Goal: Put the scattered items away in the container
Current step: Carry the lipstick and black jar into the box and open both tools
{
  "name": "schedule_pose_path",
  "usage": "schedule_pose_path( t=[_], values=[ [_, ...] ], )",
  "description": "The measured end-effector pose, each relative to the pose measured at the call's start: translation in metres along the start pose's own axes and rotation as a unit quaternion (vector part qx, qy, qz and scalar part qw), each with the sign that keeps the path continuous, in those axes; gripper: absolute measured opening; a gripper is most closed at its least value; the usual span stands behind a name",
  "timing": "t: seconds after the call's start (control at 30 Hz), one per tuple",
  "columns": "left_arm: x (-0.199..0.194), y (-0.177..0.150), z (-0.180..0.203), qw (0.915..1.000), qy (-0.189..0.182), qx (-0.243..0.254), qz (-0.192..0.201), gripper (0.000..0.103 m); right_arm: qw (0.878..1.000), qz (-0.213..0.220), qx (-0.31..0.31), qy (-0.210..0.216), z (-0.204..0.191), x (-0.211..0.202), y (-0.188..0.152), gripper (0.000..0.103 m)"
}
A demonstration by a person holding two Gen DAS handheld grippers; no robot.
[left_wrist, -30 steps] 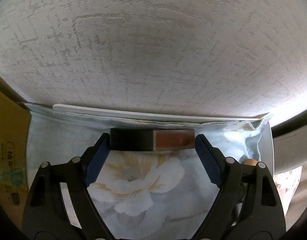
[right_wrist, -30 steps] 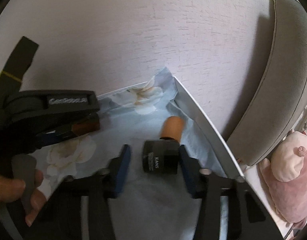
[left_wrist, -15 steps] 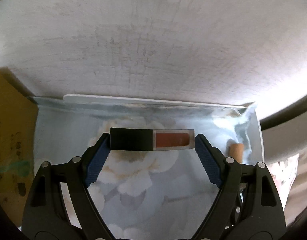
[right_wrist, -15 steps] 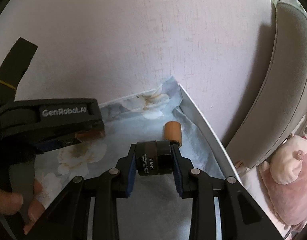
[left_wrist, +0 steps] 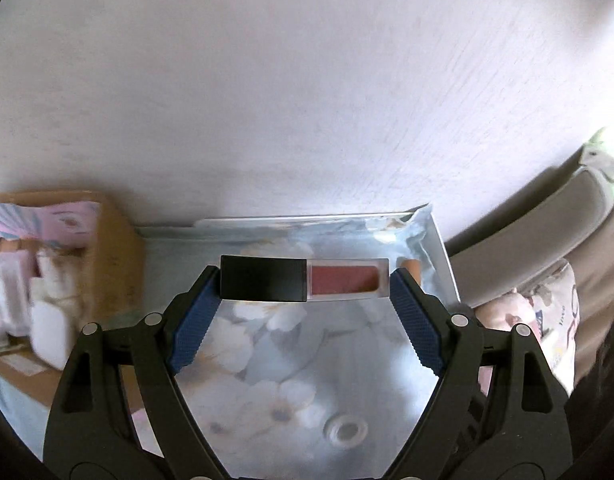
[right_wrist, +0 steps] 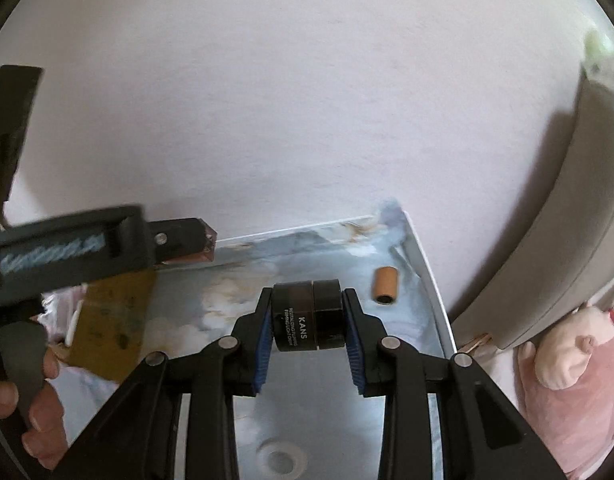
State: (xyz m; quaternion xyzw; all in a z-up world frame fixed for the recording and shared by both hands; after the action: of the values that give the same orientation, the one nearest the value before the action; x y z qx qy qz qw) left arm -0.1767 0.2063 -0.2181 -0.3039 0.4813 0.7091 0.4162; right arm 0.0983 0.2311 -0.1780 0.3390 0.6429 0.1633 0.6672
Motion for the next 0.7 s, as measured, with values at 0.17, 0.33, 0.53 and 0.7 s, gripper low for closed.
schedule_pose_path(
  t=[0.17, 0.33, 0.53, 0.7],
  values=[
    [-0.021, 0.044, -0.043, 0.9997, -0.005, -0.021, 0.008, 0.083, 0.999, 0.011, -0.031, 0.027, -0.043, -0.016, 0.035, 0.030],
    [-0.057, 0.063, -0.100, 0.9985, 0.004, -0.046, 0.029, 0.083, 0.996, 0.017, -0.064, 0.065, -0.096, -0.027, 0.064, 0.030],
    [-0.093, 0.079, -0.164, 0.9953, 0.020, -0.078, 0.053, 0.083, 0.988, 0.008, -0.101, 0.114, -0.164, -0.029, 0.084, 0.030],
    [-0.106, 0.083, -0.218, 0.9910, 0.042, -0.108, 0.066, 0.083, 0.980, -0.021, -0.134, 0.149, -0.222, -0.023, 0.086, 0.030]
  ],
)
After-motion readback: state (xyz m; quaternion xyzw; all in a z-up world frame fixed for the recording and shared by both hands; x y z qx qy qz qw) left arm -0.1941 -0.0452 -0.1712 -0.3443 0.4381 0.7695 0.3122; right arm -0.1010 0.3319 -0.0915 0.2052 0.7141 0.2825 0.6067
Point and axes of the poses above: each gripper's, at about its wrist camera, not at the fingertips, and x roughly the way its jaws point, z to its right, y to its top, the point moved 10 cm from there along x, roughly the way its jaws point, and after that the axes turned 13 degrees about -x, right-handed, at the moved point
